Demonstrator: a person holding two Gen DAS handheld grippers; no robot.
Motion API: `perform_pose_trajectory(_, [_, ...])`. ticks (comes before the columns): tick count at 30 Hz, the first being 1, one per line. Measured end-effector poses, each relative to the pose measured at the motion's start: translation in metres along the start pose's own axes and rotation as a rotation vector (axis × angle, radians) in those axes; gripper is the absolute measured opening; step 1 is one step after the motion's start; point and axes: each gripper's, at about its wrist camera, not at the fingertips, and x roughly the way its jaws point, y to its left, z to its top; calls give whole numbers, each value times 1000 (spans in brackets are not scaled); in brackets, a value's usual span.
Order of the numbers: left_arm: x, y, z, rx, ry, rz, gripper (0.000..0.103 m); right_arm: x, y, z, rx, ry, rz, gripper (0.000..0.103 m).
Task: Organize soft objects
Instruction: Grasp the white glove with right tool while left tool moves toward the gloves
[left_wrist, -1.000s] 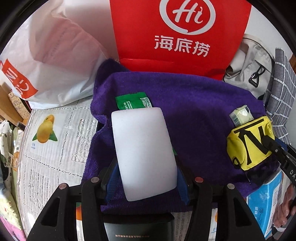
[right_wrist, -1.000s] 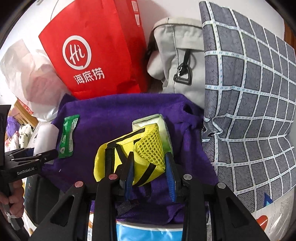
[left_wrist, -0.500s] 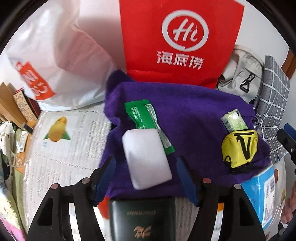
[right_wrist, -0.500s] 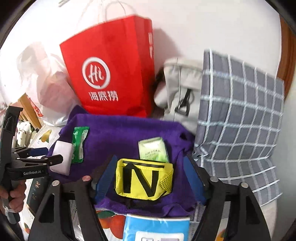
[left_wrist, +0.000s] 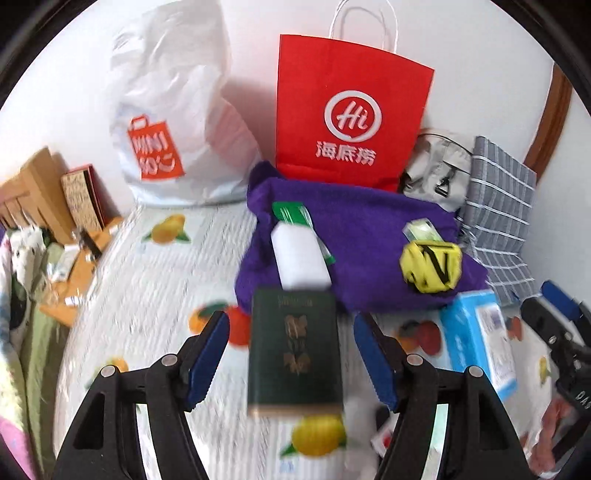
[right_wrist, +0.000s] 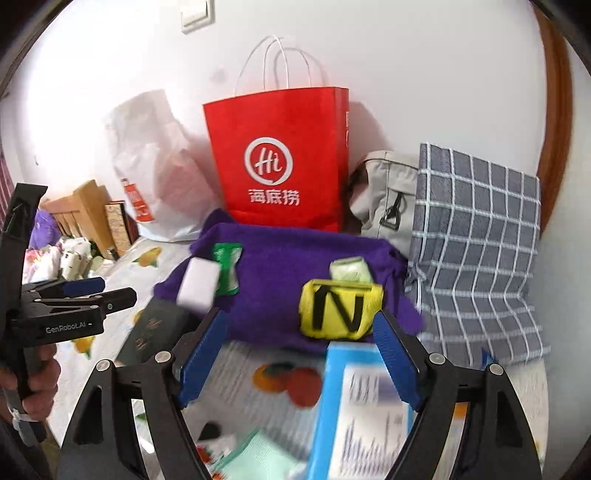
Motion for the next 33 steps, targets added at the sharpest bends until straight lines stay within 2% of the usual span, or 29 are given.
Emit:
perform_pose_trajectory(3, [-10,-4,-24,20,1,22,68,-13,-1,-25,20,35,6,81])
perform_pose_trajectory(6, [-18,-10,-45,45,1,43,68,-26,-5,-53,33,57,-37,81])
perform_pose_trajectory(12, [-30,-21,-75,42,33,15,68,-45,-27,-106,125,106,-18,81])
perform_pose_trajectory(18, [-32,-30,-97,34,60,-11,68,-56,-46,-149,152,138,-54,80])
perform_pose_trajectory(19, [-31,-32,-101,35,68,-12,68,-58,-48,-155,153,136,-54,78])
perform_pose_trajectory(20, [-31,-33,-103,37,68,-12,68,-59,-51,-162,157,146,-50,71])
perform_pose_trajectory(21, [-31,-34,-104,39,67,-13,68,-60,-55,-171,160,162,-45,60])
perform_pose_trajectory(23, [-32,-36,-106,35,68,-19,68,-61,-59,-182,162,188,-40,45])
perform_pose_trajectory(24, [-32,-37,-107,30,70,-26,68,-60,-61,-189,165,201,-31,41])
perform_pose_trajectory(33, [-34,-34,-117,8,83,-48,68,-47,-45,-213,96,254,-3,41])
